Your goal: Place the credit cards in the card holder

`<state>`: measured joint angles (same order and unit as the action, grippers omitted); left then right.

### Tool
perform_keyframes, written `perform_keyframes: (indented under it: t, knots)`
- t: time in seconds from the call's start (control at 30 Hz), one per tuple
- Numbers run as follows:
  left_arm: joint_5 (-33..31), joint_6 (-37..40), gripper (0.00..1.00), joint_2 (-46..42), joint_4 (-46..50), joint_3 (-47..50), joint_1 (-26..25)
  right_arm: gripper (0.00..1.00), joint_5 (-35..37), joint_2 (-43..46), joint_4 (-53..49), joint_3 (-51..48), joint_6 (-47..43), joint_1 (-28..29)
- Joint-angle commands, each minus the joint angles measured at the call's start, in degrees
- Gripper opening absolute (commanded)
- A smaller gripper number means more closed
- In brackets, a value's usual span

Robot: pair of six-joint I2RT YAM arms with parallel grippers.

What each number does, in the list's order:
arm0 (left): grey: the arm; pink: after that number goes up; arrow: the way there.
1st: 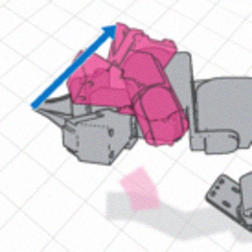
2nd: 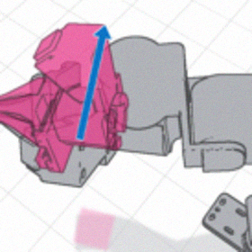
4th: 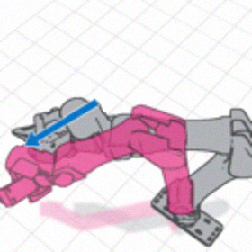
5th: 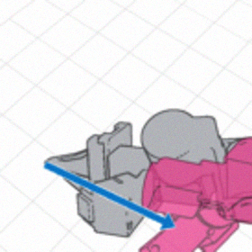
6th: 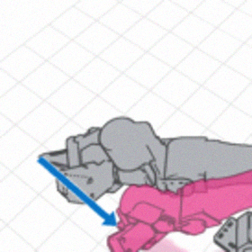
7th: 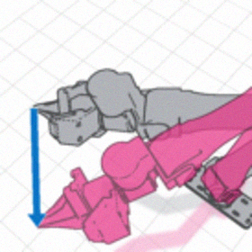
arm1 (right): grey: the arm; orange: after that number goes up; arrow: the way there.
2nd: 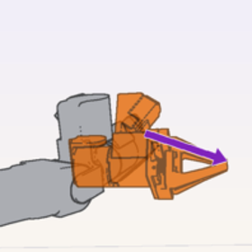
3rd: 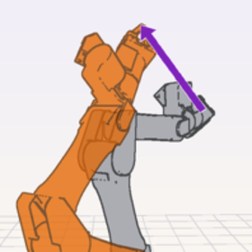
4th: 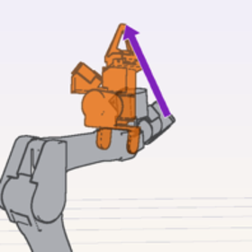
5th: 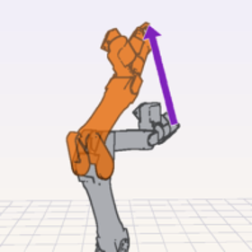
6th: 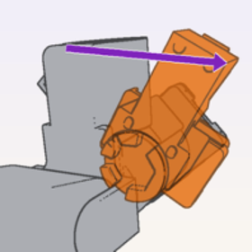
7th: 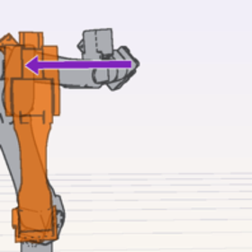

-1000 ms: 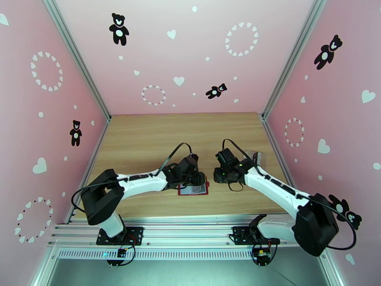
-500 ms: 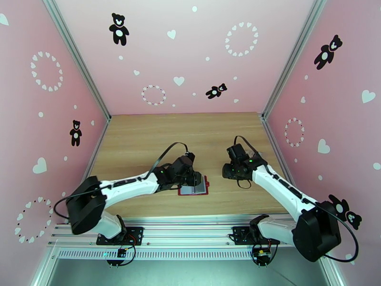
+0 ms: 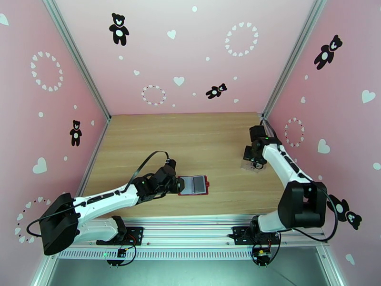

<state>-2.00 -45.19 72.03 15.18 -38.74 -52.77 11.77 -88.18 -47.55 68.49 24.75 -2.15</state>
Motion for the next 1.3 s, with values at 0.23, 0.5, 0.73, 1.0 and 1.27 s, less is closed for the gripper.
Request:
perform_keyframes:
  t: [0.23, 0.5, 0.73, 1.0, 1.27]
  knots:
    - [3.41, 2.52, 0.42, 1.45, -1.44, 1.03, 3.43, 0.54, 4.05, -10.37, -5.25, 8.16, -3.74, -2.92]
    - [4.71, 3.27, 0.42, 2.01, -1.64, 1.2, 4.81, 0.54, 4.95, -13.41, -5.3, 8.63, -4.09, -4.91]
    - [6.2, 3.09, 0.42, 3.77, -3.09, 1.3, 5.22, 0.54, 2.26, -16.58, -4.69, 9.1, -4.72, -5.5]
    - [6.21, 3.08, 0.42, 3.91, -2.92, 1.21, 5.4, 0.53, 3.98, -17.52, -4.66, 9.28, -4.5, -5.54]
    - [6.16, 3.01, 0.42, 4.67, -3.0, 1.12, 5.4, 0.48, 6.82, -13.72, -4.68, 8.49, -2.98, -6.1]
